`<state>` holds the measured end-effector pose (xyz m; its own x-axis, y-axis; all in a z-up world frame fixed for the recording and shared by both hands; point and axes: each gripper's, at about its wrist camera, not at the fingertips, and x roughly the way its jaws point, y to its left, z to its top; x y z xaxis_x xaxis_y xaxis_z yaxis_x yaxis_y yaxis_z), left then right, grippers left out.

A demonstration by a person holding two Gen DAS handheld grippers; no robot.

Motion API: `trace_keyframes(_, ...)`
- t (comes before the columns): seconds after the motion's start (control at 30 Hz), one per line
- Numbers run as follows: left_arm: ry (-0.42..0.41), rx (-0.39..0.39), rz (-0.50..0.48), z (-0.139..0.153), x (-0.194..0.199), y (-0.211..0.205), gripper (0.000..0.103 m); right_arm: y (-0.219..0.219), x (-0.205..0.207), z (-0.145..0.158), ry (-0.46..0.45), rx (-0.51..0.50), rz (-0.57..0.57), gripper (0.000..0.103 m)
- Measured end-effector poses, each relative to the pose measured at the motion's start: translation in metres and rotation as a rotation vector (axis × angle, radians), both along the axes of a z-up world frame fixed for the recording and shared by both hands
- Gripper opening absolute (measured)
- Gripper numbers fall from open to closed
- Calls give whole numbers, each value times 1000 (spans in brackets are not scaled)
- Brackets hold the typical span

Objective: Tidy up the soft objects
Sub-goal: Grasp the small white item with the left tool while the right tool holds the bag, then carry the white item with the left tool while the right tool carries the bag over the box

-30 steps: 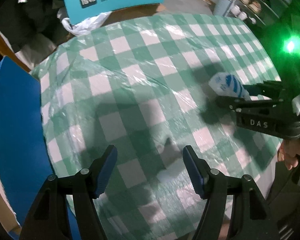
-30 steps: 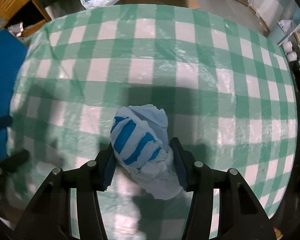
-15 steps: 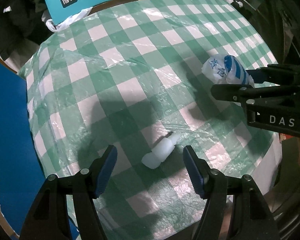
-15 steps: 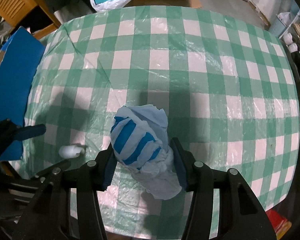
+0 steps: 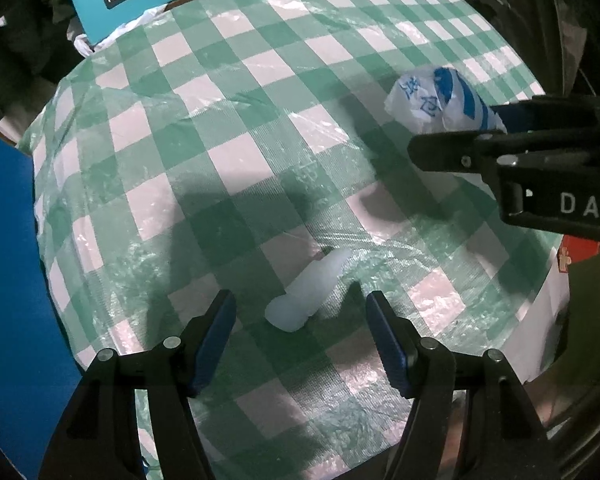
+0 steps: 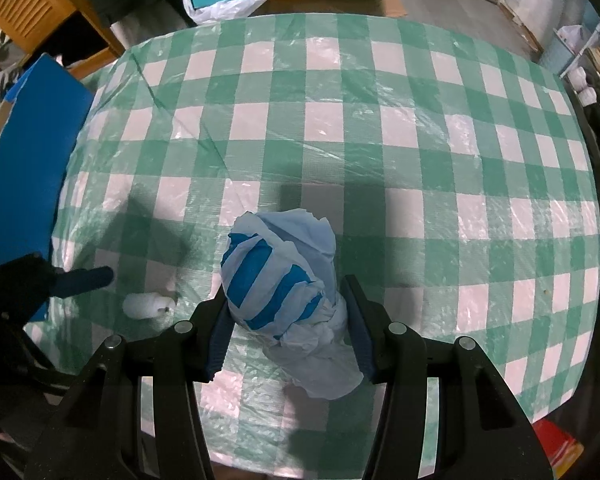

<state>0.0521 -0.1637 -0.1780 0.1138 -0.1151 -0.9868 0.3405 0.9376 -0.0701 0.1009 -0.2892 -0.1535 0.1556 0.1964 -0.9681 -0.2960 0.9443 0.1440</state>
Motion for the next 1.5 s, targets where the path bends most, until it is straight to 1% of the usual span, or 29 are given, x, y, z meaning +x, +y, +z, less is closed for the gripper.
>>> trace_keyframes(0.1, 2, 7, -3, -3, 1, -1, 53, 1, 0, 0, 3, 0, 2, 51)
trace_keyframes(0.13, -5, 6, -6, -3, 1, -2, 45, 1, 0, 0, 4, 1, 3, 51)
trace_keyframes(0.17, -5, 4, -7, -3, 2, -3, 42, 1, 0, 0, 3, 0, 3, 51)
trace_keyframes(0.23, -4, 5, -12, -4, 2, -5, 31, 1, 0, 0, 3, 3, 3, 52)
trace_keyframes(0.27, -5, 4, -13, -4, 2, -5, 30, 2, 0, 0, 3, 4, 3, 52)
trace_keyframes(0.33, -8, 1, -14, -4, 3, -6, 24, 2, 0, 0, 3, 4, 2, 52)
trace_keyframes(0.47, -12, -3, -11, -3, 3, -4, 20, 2, 0, 3, -4, 5, 4, 52)
trace_keyframes(0.5, -15, -2, -10, -2, 4, -4, 17, 2, 0, 4, -7, 7, 4, 52)
trace_keyframes(0.57, -23, 2, -4, 0, 5, -3, 16, 4, -1, 7, -12, 11, 6, 52)
trace_keyframes(0.87, -84, -16, 39, 30, -1, 13, 16, 7, -4, 24, -44, 29, 16, 52)
trace_keyframes(1.03, -132, -17, 66, 49, 0, 11, 16, 8, -7, 40, -76, 41, 24, 52)
trace_keyframes(1.3, -222, -18, 93, 85, -5, 23, 16, 16, -14, 62, -123, 57, 48, 52)
trace_keyframes(1.5, -262, -18, 113, 104, -11, 31, 16, 24, -21, 82, -161, 77, 68, 52)
